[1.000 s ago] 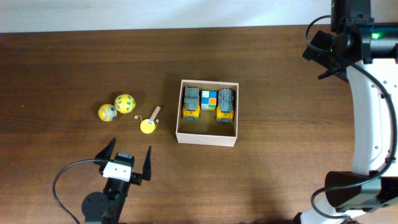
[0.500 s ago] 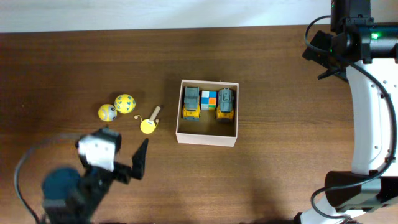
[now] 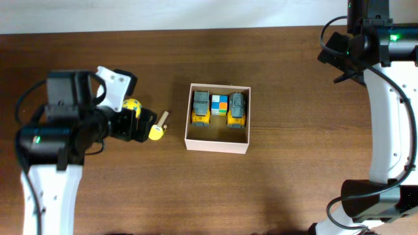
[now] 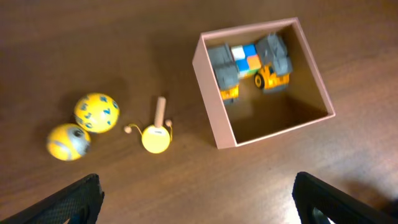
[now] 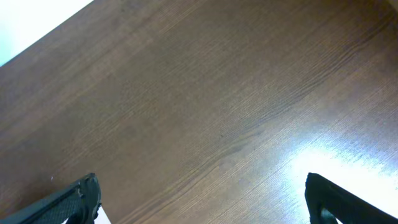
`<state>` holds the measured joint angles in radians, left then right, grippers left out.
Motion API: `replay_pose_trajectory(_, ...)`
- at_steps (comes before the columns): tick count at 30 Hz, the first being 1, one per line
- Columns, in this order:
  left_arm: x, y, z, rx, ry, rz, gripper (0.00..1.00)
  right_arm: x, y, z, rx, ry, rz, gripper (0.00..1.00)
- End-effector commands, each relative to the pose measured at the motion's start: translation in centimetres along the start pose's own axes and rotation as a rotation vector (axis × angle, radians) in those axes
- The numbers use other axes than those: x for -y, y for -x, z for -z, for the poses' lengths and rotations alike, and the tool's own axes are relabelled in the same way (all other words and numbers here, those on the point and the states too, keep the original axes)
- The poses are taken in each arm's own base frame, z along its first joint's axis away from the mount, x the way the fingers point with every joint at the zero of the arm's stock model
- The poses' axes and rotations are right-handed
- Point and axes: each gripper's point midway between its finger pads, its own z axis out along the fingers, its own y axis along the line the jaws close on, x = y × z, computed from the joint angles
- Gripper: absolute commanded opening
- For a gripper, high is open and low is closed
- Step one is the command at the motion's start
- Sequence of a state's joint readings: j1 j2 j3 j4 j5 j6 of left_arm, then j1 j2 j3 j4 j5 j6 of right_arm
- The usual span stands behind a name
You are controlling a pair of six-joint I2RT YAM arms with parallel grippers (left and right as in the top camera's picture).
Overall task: Pack container
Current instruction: 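Move the left gripper over the yellow lettered ball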
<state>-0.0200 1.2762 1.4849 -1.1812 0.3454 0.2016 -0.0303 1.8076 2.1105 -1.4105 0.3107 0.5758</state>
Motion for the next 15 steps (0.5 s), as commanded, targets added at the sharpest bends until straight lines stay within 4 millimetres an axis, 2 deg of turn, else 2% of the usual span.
replay_pose_trajectory(1, -0.2, 0.2, -1.6, -0.041, -0.04, -0.004, 0.99, 0.3, 0.2, -0.1, 0.008, -0.016, -0.008, 0.99)
replay_pose_trajectory(4, -1.0, 0.3, -3.0, -0.069, -0.029, 0.005, 0.99, 0.3, 0.2, -0.1, 0.008, -0.016, -0.008, 0.99)
replay_pose_trajectory(11, -6.6, -0.3, -6.7, -0.174, 0.194, 0.009, 0.99, 0.3, 0.2, -0.1, 0.008, -0.016, -0.008, 0.99)
replay_pose_trajectory(15, -8.6, 0.5, -9.7, -0.178, 0.233, 0.001, 0.99, 0.3, 0.2, -0.1, 0.008, -0.016, -0.008, 0.99)
